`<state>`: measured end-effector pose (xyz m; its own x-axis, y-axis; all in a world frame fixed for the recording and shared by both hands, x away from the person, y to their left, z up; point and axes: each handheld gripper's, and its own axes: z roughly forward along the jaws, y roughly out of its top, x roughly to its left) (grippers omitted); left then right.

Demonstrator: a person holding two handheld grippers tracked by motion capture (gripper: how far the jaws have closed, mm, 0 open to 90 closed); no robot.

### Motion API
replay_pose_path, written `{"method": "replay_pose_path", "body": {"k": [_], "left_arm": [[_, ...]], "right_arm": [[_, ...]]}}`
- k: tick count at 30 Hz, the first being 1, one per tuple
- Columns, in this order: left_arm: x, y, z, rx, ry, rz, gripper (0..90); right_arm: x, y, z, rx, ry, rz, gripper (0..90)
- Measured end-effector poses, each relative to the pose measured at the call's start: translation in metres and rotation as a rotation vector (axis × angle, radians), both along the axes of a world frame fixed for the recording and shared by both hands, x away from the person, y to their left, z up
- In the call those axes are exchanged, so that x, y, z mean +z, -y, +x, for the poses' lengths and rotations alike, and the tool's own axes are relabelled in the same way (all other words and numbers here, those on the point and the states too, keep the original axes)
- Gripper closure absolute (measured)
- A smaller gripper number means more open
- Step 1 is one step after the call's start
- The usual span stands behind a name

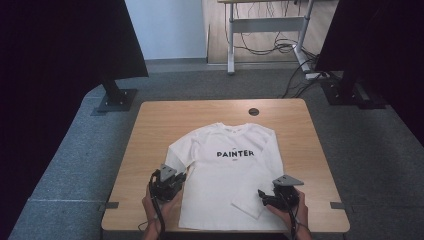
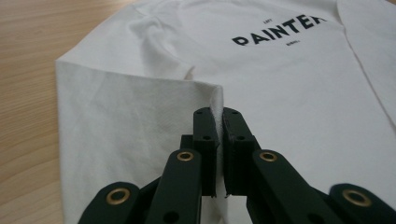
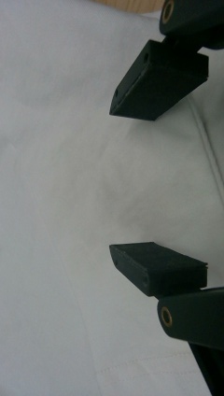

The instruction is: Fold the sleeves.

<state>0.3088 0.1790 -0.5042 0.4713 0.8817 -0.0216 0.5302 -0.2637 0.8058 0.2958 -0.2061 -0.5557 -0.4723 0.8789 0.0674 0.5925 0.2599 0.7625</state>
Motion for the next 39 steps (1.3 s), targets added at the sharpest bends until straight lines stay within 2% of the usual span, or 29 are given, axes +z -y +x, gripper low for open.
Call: {"method": "replay_pose_path", "body": {"k": [5,8,14,30,39], "left_arm": [[-0.001,0.013,-0.004,-0.030,0.006,0.011,84.9],[-0.001,0.019,-0.006,-0.045,0.012,0.036,84.9],[-0.001,0.028,-0.009,-0.065,0.021,0.047,84.8],[-0.002,0.046,-0.016,-0.117,0.028,0.056,84.7],[-0.008,0.070,-0.025,-0.185,0.023,0.106,84.6]], "right_arm": [[0.000,0.000,0.000,0.000,-0.001,0.000,27.4],[0.000,0.001,0.000,0.000,-0.002,-0.001,27.3],[0.000,0.001,0.000,0.001,-0.005,-0.003,27.4],[0.000,0.000,0.000,0.004,-0.007,-0.005,27.3],[-0.001,0.000,0.000,0.005,-0.006,-0.010,27.3]]}}
